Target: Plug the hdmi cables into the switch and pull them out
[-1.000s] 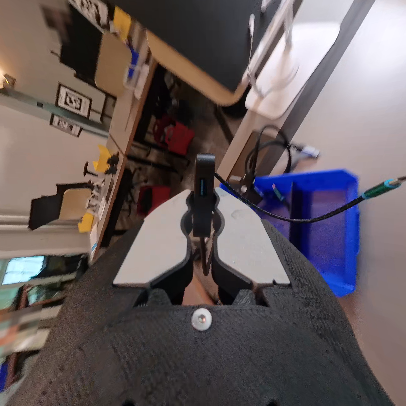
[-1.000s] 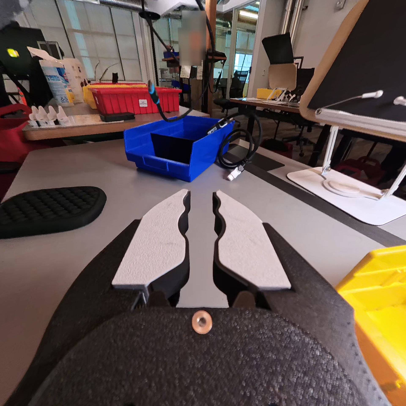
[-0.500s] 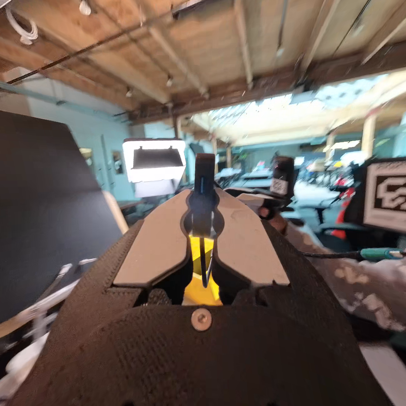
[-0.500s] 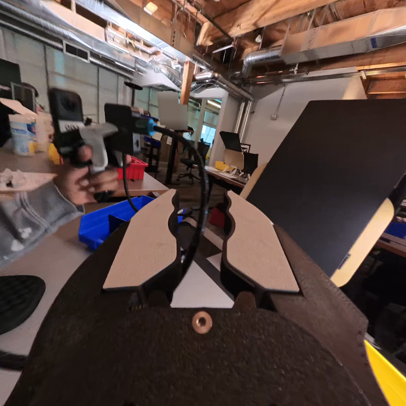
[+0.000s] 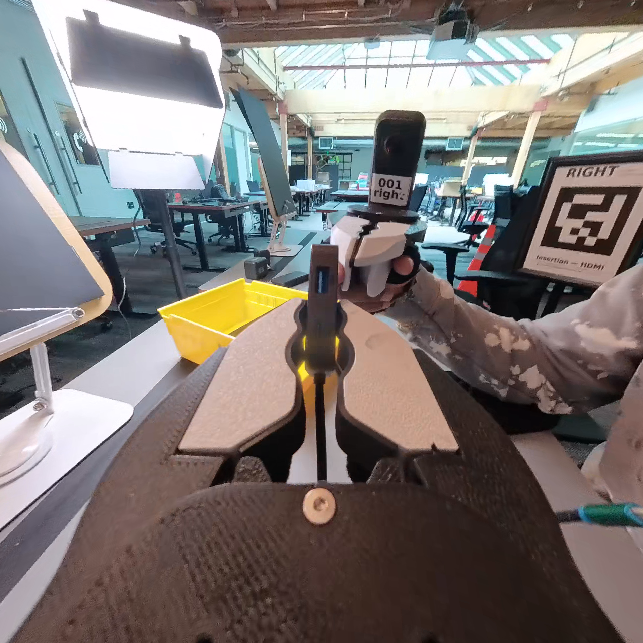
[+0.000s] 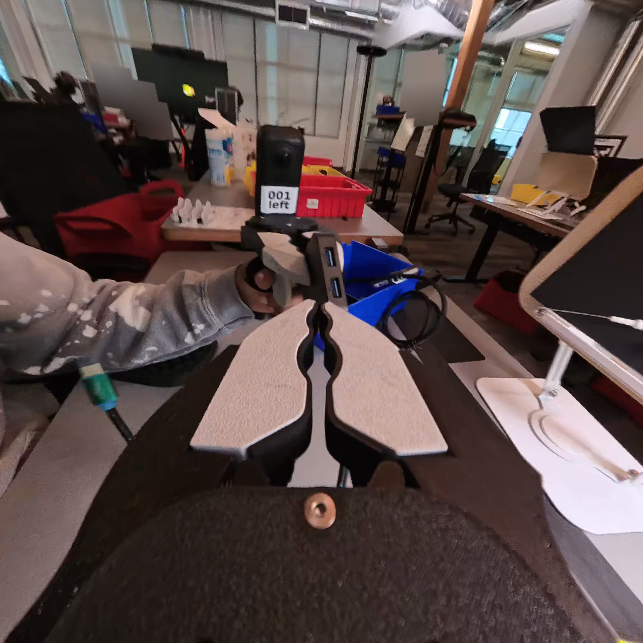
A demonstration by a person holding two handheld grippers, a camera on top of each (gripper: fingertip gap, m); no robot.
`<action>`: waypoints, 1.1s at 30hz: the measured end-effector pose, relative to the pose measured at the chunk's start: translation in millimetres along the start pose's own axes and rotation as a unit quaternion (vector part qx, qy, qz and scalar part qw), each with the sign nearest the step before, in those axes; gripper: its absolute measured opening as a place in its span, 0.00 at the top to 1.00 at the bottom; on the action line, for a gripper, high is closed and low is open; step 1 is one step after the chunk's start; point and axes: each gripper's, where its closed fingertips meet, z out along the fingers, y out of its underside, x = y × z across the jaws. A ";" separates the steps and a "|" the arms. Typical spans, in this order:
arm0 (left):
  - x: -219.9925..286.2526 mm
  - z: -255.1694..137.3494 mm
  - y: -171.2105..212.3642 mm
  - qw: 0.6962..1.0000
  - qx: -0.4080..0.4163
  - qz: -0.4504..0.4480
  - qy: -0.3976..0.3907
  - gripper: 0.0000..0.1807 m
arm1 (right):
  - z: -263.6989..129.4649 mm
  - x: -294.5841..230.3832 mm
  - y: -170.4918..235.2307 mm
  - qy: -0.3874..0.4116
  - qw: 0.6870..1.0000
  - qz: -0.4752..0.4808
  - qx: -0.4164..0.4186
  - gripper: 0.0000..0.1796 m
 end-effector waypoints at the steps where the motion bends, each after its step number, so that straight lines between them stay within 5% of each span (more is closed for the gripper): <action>1: -1.4 -1.6 -0.9 1.000 0.007 -0.011 0.002 0.92 | 0.4 4.9 2.4 0.022 1.000 -0.013 -0.011 1.00; 8: 2.9 -12.2 -14.3 0.999 0.034 -0.031 0.020 0.92 | 7.2 0.7 23.7 0.024 0.996 -0.042 -0.074 0.81; 11: 12.6 -6.2 -16.4 0.998 0.039 -0.035 0.039 0.92 | 21.1 -7.2 33.0 0.007 0.995 -0.052 -0.090 0.93; 24: 34.2 6.5 58.1 0.977 -0.197 0.027 0.072 0.89 | 11.8 -33.1 67.9 -0.048 0.970 -0.057 -0.230 0.94; 33: 26.3 -0.6 34.2 0.991 -0.111 0.007 0.072 0.92 | 6.4 -15.7 27.0 -0.021 0.996 -0.022 -0.089 0.90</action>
